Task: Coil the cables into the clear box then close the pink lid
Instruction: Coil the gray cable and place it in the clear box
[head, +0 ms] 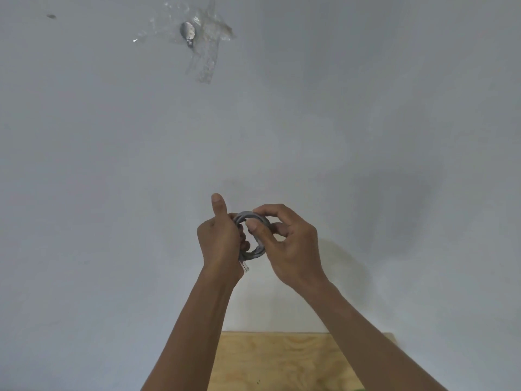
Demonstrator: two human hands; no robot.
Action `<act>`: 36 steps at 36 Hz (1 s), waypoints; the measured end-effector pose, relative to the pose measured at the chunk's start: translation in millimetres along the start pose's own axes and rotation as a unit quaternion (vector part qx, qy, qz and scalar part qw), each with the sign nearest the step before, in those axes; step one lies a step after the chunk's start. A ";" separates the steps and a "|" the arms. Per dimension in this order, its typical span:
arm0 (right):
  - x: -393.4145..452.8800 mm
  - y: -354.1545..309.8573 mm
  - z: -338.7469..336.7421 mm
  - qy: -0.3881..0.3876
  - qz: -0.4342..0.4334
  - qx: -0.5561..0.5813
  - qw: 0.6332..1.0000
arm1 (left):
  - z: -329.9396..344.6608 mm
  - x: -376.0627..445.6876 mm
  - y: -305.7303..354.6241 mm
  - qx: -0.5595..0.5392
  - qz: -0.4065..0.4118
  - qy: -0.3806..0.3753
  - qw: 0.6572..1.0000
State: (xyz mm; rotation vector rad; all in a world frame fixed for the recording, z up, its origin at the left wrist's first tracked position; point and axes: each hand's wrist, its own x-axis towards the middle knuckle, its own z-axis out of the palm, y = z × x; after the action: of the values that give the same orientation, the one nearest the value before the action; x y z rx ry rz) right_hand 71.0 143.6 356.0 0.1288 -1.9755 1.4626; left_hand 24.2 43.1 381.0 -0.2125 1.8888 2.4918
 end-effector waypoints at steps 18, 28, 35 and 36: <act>6.8 -3.7 6.8 -0.004 -0.057 -0.142 0.988 | -8.3 5.7 -4.9 -0.020 -0.002 0.001 1.000; 12.5 -1.1 6.8 0.043 -0.067 -0.077 0.994 | -5.7 7.5 -10.5 0.002 -0.002 0.018 1.000; 10.7 14.9 15.5 0.141 -0.122 -0.103 0.977 | -3.8 10.2 -11.7 0.026 0.028 0.037 0.999; 10.0 17.0 16.2 0.147 -0.140 -0.113 0.973 | -3.2 10.1 -12.0 0.027 0.029 0.039 0.998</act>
State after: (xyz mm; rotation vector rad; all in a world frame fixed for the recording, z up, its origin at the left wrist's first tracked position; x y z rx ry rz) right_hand 48.4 138.5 345.4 0.0819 -1.7823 1.0059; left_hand 15.6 42.5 367.5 -0.2614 2.0161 2.5011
